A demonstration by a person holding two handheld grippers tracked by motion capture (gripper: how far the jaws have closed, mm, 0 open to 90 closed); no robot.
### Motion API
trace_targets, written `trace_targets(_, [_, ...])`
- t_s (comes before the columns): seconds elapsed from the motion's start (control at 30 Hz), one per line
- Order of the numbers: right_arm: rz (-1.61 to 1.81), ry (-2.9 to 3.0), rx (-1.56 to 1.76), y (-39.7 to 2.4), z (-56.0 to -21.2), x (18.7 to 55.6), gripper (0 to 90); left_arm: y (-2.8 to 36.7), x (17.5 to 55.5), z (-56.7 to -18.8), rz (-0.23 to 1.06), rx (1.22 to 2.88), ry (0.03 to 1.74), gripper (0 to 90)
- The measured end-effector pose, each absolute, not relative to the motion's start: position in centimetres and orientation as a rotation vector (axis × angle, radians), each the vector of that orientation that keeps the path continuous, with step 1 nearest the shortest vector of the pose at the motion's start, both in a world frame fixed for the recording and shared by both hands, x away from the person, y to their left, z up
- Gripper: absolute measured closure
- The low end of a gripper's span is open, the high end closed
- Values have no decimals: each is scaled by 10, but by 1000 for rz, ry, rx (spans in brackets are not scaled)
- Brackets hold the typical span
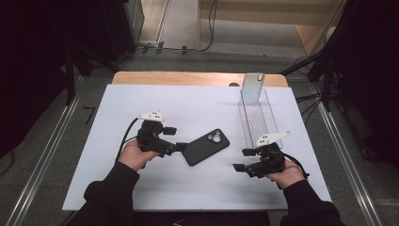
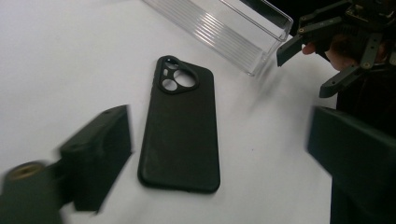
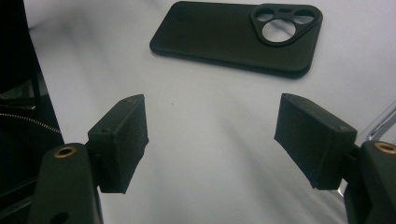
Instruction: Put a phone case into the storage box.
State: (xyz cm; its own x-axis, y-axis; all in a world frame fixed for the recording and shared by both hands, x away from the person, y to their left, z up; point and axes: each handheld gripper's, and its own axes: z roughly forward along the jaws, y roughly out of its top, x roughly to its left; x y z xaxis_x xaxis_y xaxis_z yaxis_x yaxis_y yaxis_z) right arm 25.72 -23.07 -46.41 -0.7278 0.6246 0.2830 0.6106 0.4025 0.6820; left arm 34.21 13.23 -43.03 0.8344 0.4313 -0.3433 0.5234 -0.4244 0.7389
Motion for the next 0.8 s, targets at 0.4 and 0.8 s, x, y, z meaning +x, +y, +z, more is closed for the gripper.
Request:
trace_targets(0.4, [1261, 2619, 1150, -231, -464, 256, 237, 107, 357, -435, -83, 2118, 681, 9])
trace_targets(0.8, [1260, 2623, 1153, -232, -465, 257, 237, 84, 367, -446, -71, 2168, 672, 16])
